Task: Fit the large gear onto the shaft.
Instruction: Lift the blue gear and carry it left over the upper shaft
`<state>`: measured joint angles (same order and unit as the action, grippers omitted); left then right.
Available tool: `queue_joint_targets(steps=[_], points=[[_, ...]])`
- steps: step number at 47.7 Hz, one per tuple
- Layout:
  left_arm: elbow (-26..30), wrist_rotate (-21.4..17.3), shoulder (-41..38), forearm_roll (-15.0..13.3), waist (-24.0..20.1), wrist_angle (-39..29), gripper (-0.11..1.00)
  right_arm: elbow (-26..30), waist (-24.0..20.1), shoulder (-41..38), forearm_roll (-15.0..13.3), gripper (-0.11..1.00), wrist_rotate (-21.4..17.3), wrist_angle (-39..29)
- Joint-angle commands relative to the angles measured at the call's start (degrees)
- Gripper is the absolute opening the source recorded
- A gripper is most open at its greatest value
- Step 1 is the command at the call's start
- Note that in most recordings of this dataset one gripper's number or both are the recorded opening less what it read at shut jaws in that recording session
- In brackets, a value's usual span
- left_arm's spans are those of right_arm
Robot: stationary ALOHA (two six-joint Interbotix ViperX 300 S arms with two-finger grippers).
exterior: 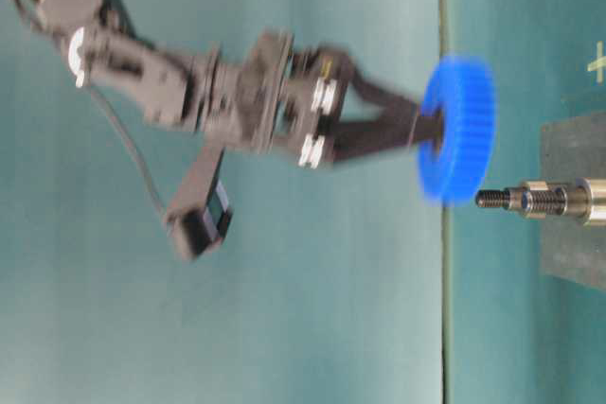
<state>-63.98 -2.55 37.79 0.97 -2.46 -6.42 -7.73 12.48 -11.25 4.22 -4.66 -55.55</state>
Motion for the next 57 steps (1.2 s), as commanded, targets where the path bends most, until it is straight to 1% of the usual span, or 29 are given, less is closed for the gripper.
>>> queue_joint_targets(steps=[1, 10, 14, 20, 32, 42, 49, 57], points=[[0.7, 0.1, 0.9, 0.2, -0.1, -0.6, 0.0, 5.0, -0.2, -0.6, 0.3, 0.49, -0.4, -1.1], [0.4, 0.3, 3.0, 0.2, -0.1, -1.1, 0.0, 9.5, -0.2, -5.0, 0.4, 0.49, -0.4, -5.3], [0.1, 0.3, 4.1, 0.2, 0.0, -1.1, 0.0, 11.1, -0.2, -6.0, 1.1, 0.49, -0.4, -5.4], [-0.6, 0.4, 5.6, 0.2, -0.1, -1.2, 0.0, 12.3, 0.0, -7.5, 1.0, 0.49, -0.4, -5.4], [-0.4, 2.7, 7.0, 0.2, 0.2, -3.3, 0.0, 12.1, 0.0, -8.3, 0.3, 0.49, -0.5, -5.2], [-0.9, 2.7, 6.9, 0.2, 0.3, -3.5, 0.0, 12.2, 0.0, -8.3, 0.2, 0.49, -0.4, -5.4], [-1.0, 2.7, 6.9, 0.2, 0.3, -3.4, 0.0, 11.6, 0.2, -8.6, 0.2, 0.49, -0.4, -6.9], [-1.0, 3.0, 6.8, 0.2, 0.3, -3.8, 0.0, 11.6, 0.4, -8.5, 0.1, 0.49, -0.9, -6.6]])
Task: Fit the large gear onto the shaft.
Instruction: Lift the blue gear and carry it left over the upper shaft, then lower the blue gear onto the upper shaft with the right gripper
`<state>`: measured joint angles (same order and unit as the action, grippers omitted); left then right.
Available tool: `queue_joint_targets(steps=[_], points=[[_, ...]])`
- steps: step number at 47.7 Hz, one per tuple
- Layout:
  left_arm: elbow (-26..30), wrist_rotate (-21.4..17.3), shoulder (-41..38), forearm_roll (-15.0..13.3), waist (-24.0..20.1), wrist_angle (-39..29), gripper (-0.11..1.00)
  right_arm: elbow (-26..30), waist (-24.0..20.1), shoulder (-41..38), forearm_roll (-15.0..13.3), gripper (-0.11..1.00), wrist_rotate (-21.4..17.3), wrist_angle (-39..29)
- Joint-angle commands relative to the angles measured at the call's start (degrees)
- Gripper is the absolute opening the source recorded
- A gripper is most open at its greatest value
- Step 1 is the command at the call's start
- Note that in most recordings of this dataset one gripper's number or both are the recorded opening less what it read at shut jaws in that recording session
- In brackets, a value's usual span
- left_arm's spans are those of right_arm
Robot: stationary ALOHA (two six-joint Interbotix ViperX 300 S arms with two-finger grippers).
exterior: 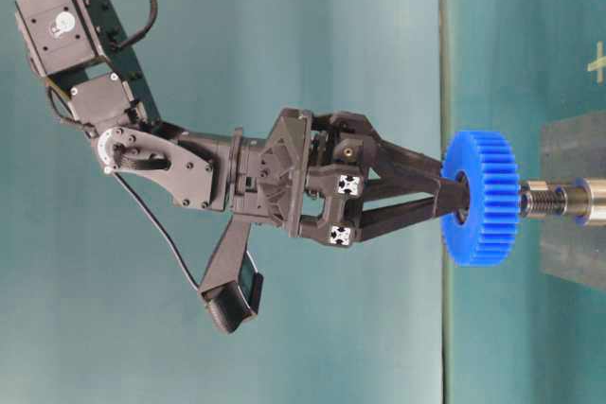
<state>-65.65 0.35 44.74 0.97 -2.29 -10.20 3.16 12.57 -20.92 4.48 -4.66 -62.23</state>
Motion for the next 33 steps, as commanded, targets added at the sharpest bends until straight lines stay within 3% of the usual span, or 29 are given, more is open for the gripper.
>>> queue_joint_targets(steps=[1, 9, 16, 33], points=[[0.7, 0.2, -0.2, 0.2, 0.1, -0.1, 0.0, 0.7, 0.4, 1.1, -0.2, 0.49, -1.0, 0.1], [0.8, 0.4, 0.0, 0.2, 0.1, -0.3, 0.0, 0.9, 0.8, 1.3, -0.6, 0.5, -0.7, -0.4], [1.1, 0.4, 0.2, 0.2, 0.1, -0.3, 0.0, 0.6, 0.8, 1.2, -1.7, 0.8, -0.3, -1.2], [1.2, 0.4, 0.2, 0.2, 0.1, -0.3, 0.0, 1.2, -1.2, 2.1, -1.8, 0.78, 0.4, -0.9]])
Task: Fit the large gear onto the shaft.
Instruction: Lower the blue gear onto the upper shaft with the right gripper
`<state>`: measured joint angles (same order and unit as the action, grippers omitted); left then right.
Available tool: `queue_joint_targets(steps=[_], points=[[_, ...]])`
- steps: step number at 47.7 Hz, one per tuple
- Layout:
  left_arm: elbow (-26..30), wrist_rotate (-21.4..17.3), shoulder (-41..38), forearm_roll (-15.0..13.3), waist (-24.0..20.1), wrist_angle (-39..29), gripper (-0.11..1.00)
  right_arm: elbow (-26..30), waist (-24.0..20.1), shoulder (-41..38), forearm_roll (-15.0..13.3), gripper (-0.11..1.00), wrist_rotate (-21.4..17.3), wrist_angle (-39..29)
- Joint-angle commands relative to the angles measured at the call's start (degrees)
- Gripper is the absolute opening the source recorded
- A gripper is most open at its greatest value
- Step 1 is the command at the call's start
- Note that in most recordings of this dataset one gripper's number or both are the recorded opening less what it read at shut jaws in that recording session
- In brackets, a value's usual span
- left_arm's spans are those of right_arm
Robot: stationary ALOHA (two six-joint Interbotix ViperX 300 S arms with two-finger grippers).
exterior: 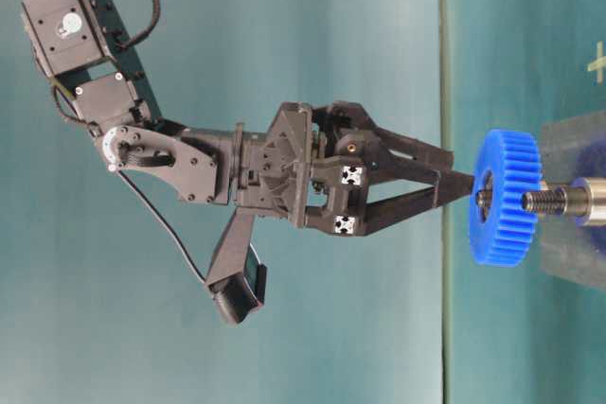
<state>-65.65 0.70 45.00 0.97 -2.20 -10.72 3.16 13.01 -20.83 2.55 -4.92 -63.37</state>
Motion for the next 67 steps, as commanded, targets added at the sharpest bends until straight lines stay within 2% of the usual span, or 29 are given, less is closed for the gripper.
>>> queue_joint_targets(steps=[1, 16, 41, 52, 60, 67], points=[[1.2, 0.1, -0.1, 0.2, 0.0, 0.3, 0.0, 1.4, -2.1, 2.0, 0.2, 0.78, 0.6, 0.3], [0.9, 0.1, -0.4, 0.2, 0.0, 0.3, 0.0, 2.9, -5.4, -0.3, 0.3, 0.78, 0.1, 1.9], [0.5, 0.2, 0.2, 0.2, 0.0, 0.3, 0.0, 7.0, -4.0, -2.1, -0.3, 0.77, 0.2, 0.2], [0.2, 0.2, 0.2, 0.2, 0.0, 0.3, 0.0, 9.7, -4.0, -2.3, -3.3, 0.78, 0.2, -3.4], [0.3, 0.2, 0.2, 0.2, 0.0, 0.3, 0.0, 11.2, -3.7, -1.3, -4.0, 0.78, 0.0, -4.1], [0.4, 0.2, 0.2, 0.2, 0.0, 0.3, 0.0, 8.7, -3.1, 2.5, -4.2, 0.76, -0.1, -4.6]])
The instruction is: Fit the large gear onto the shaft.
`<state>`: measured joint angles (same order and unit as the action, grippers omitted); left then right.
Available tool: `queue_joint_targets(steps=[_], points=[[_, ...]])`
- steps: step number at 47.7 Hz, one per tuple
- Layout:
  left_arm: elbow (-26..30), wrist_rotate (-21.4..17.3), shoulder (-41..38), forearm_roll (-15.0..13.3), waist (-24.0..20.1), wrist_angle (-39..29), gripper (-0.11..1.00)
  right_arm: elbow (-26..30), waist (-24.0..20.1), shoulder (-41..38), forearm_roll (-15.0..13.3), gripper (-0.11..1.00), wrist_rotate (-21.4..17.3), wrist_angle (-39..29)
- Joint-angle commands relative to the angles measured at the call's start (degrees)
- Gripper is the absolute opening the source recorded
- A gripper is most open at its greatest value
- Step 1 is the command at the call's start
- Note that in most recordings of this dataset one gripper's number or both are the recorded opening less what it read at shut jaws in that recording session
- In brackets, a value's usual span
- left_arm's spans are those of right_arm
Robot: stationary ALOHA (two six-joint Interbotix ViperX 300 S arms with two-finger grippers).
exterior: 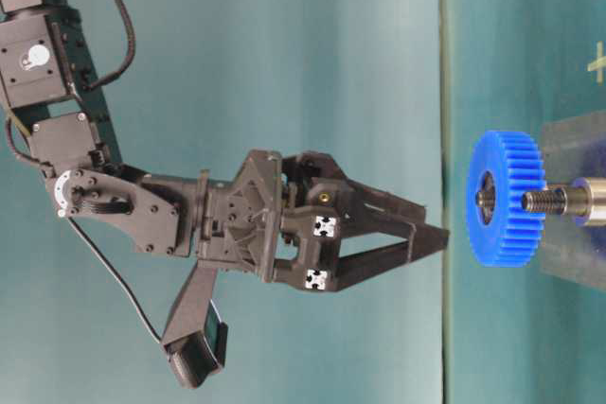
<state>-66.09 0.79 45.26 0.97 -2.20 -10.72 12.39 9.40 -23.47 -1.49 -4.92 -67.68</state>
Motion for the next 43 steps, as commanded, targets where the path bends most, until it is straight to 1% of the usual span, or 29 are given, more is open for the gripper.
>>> queue_joint_targets(steps=[1, 5, 8, 14, 17, 18, 25, 28, 31, 43], points=[[0.7, 0.1, -0.1, 0.2, 0.0, 0.3, 0.0, -1.2, 0.5, 5.8, -0.3, 0.76, -0.1, -0.2], [0.6, 0.0, -0.1, 0.2, 0.0, 0.3, 0.0, -4.9, 0.5, 9.2, -0.5, 0.72, -0.1, 0.6], [0.4, 0.0, -0.1, 0.2, 0.0, 0.3, 0.0, -8.7, 0.5, 12.3, -0.7, 0.67, -0.2, 2.4], [0.4, -0.1, -0.1, 0.2, -0.1, 0.3, 0.0, -18.4, 0.1, 18.6, -0.7, 0.61, -0.3, 9.2], [0.4, -0.1, -0.1, 0.2, -0.3, 0.3, 0.0, -22.7, -0.2, 21.6, -0.7, 0.59, -0.5, 13.2], [0.4, -0.2, -0.1, 0.2, -0.4, 0.3, 0.0, -24.8, -0.3, 22.9, -0.7, 0.59, -0.9, 15.0], [0.2, -0.3, 0.4, 0.2, -0.7, 0.4, 0.0, -33.3, -0.4, 28.4, -0.7, 0.59, -4.0, 21.2], [0.2, -0.4, 0.7, 0.3, -0.9, 0.4, 0.0, -36.0, -0.4, 30.1, -0.7, 0.59, -5.7, 23.1], [0.1, -0.4, 1.1, 0.2, -1.1, 0.4, 0.0, -38.4, -0.5, 31.5, -0.7, 0.59, -6.7, 24.8], [-0.7, -0.8, 2.5, 0.2, -1.2, 0.3, 0.0, -44.6, -1.9, 35.8, -0.7, 0.59, -6.7, 29.6]])
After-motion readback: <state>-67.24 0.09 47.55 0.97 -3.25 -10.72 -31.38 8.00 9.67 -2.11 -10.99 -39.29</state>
